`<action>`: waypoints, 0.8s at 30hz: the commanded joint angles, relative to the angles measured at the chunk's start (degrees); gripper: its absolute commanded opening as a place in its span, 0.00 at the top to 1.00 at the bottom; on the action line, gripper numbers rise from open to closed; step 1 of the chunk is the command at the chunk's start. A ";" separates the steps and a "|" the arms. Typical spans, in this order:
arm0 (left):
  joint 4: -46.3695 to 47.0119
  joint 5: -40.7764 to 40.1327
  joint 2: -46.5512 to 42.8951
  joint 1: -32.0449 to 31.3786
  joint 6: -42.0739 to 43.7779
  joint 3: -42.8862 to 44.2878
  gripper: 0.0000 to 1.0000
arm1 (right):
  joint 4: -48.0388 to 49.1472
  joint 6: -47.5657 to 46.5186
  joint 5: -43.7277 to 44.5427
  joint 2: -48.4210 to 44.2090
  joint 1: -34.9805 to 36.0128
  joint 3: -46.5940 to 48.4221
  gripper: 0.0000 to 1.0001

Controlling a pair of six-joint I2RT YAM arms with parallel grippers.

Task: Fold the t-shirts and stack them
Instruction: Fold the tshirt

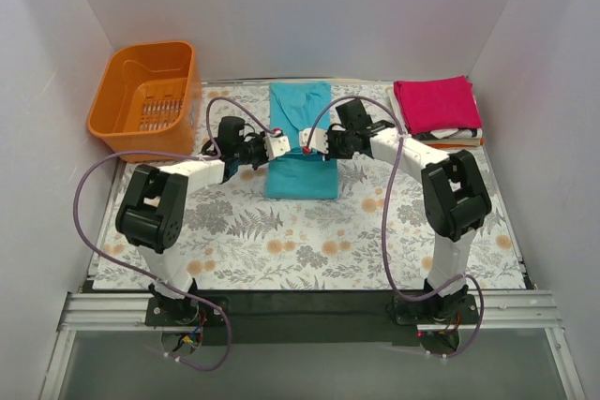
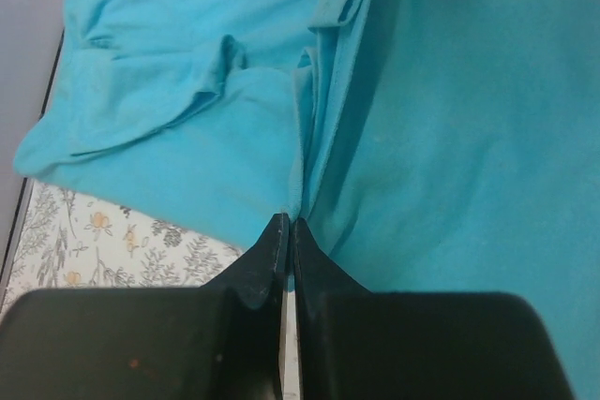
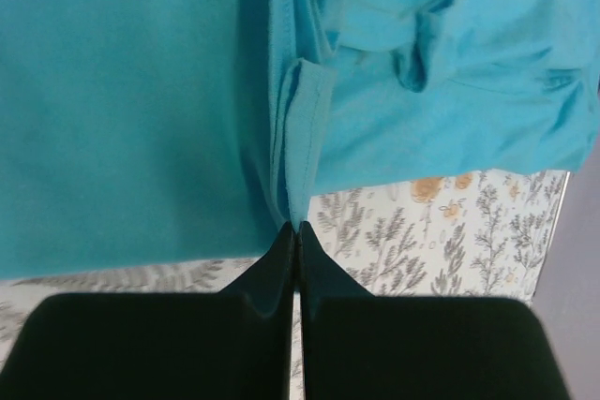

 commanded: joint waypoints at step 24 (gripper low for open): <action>-5.14 1.57 0.15 3.98 -8.30 11.85 0.52 | -2.46 5.78 -3.41 -0.11 -3.55 13.40 0.37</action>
